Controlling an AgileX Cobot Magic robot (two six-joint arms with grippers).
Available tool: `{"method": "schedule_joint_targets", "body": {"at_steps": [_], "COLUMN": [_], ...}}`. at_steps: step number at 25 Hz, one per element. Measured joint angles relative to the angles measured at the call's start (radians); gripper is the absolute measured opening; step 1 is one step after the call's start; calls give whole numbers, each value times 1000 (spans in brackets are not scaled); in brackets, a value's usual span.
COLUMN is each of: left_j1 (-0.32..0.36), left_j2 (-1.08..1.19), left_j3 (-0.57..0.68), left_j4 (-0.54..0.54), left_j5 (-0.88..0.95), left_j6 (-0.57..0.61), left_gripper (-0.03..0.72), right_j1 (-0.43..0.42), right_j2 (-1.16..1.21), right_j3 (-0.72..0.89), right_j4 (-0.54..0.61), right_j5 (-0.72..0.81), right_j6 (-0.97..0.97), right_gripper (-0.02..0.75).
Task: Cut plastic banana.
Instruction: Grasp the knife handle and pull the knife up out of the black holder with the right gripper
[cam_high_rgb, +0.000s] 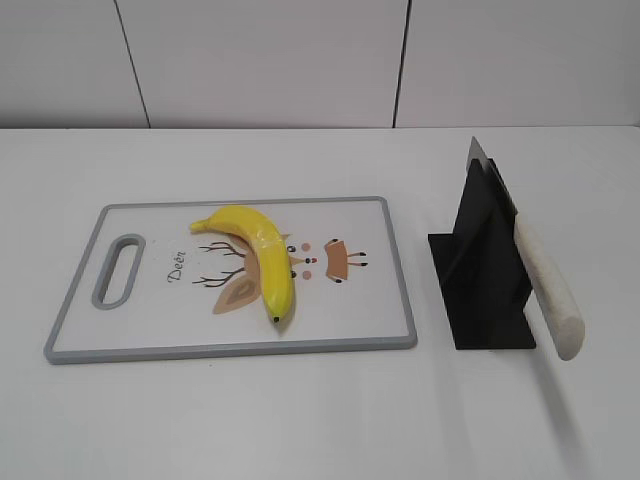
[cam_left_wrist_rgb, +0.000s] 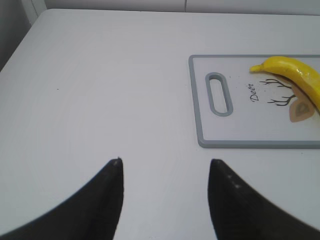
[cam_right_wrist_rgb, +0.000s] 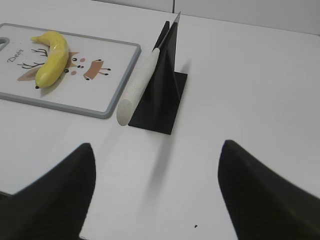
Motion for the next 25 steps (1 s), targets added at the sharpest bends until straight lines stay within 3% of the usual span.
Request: {"method": "schedule_joint_targets", "body": {"at_steps": [25], "left_j1": [0], "left_j2": [0], "left_j3": [0], "left_j4": [0], "left_j5": [0], "left_j6": [0], "left_gripper": [506], "right_j1": [0], "right_j2": [0], "right_j3": [0], "right_j4": [1], "right_j5": [0], "right_j6": [0], "right_gripper": [582]}}
